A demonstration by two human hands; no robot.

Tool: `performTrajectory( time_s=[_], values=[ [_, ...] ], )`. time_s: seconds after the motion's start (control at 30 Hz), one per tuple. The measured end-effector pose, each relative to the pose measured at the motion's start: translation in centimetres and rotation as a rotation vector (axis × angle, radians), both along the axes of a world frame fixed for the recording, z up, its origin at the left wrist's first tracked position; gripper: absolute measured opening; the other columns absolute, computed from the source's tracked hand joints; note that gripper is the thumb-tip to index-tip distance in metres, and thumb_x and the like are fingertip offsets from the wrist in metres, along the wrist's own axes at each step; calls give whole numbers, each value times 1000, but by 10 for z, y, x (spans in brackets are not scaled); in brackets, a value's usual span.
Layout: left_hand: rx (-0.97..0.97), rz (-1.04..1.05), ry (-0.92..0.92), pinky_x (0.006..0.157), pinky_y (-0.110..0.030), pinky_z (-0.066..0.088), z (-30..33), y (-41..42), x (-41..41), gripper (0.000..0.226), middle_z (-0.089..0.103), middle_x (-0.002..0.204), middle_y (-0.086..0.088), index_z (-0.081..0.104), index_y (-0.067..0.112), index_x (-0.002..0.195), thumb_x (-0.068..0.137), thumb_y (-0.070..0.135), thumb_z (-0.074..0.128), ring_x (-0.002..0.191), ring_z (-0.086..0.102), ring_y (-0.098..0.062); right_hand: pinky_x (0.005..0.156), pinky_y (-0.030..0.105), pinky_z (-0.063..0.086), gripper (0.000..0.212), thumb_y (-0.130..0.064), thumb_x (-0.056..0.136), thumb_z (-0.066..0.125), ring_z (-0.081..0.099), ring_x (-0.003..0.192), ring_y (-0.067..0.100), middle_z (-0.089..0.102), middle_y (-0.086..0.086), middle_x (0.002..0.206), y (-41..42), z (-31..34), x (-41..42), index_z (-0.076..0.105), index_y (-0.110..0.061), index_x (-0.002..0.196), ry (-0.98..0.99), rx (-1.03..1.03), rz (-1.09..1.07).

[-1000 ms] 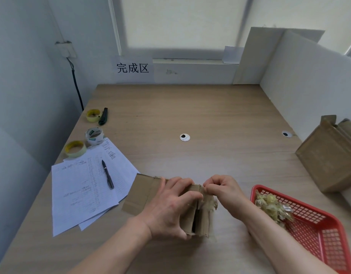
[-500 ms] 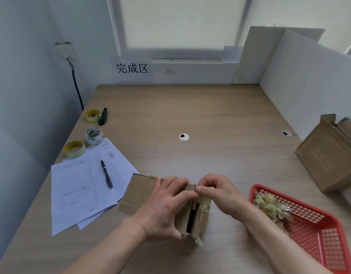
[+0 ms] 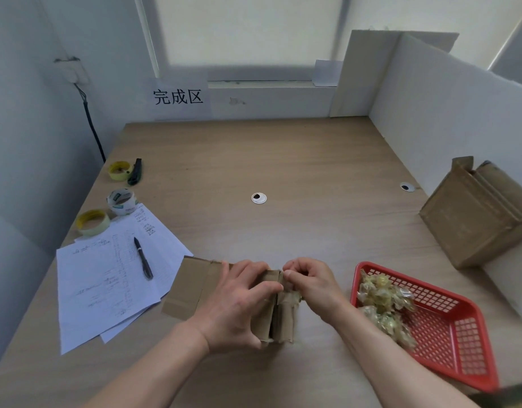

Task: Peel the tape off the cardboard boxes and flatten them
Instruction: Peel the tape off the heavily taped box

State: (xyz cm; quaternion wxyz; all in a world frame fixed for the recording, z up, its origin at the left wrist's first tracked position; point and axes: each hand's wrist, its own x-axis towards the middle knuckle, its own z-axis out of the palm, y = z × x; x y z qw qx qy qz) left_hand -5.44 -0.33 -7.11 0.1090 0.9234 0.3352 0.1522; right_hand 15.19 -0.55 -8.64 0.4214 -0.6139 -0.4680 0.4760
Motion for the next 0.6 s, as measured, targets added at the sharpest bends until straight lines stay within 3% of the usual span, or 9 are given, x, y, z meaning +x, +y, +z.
performTrajectory(
  time_s=[0.13, 0.23, 0.37, 0.5, 0.6],
  values=[
    [30, -17, -3, 92, -55, 40, -7, -5, 5, 80, 49, 130, -6, 53, 33, 124, 52, 60, 72, 118, 47, -29, 62, 23, 46, 18, 8, 86, 64, 57, 72, 17, 63, 9, 84, -8, -7, 6, 60, 2, 69, 137, -44, -8],
    [69, -44, 28, 96, -55, 37, -7, -6, 3, 79, 47, 132, -6, 52, 33, 126, 53, 61, 64, 120, 44, -30, 67, 31, 51, 5, -5, 77, 69, 59, 73, 19, 62, 9, 83, -8, 1, 11, 64, -4, 76, 159, -58, 77],
    [75, -46, 44, 97, -55, 36, -6, -6, 0, 81, 47, 134, -7, 51, 33, 127, 51, 60, 62, 121, 42, -31, 78, 38, 54, 25, -16, 69, 61, 63, 77, 20, 67, 9, 81, -3, 13, 6, 72, -5, 89, 100, -109, 189],
    [71, -39, 64, 99, -60, 34, -5, -7, -4, 80, 44, 136, -7, 52, 32, 128, 53, 62, 57, 124, 41, -31, 81, 42, 57, 21, -19, 76, 61, 65, 83, 17, 71, 12, 85, 3, 24, 7, 78, -8, 80, 115, -147, 219],
    [88, -50, 65, 98, -61, 34, -4, -8, -5, 80, 44, 135, -6, 53, 31, 127, 52, 59, 60, 123, 42, -31, 86, 54, 55, 14, -9, 88, 67, 63, 80, 24, 67, 21, 83, 10, 24, 6, 74, 1, 82, -21, -149, 237]
  ],
)
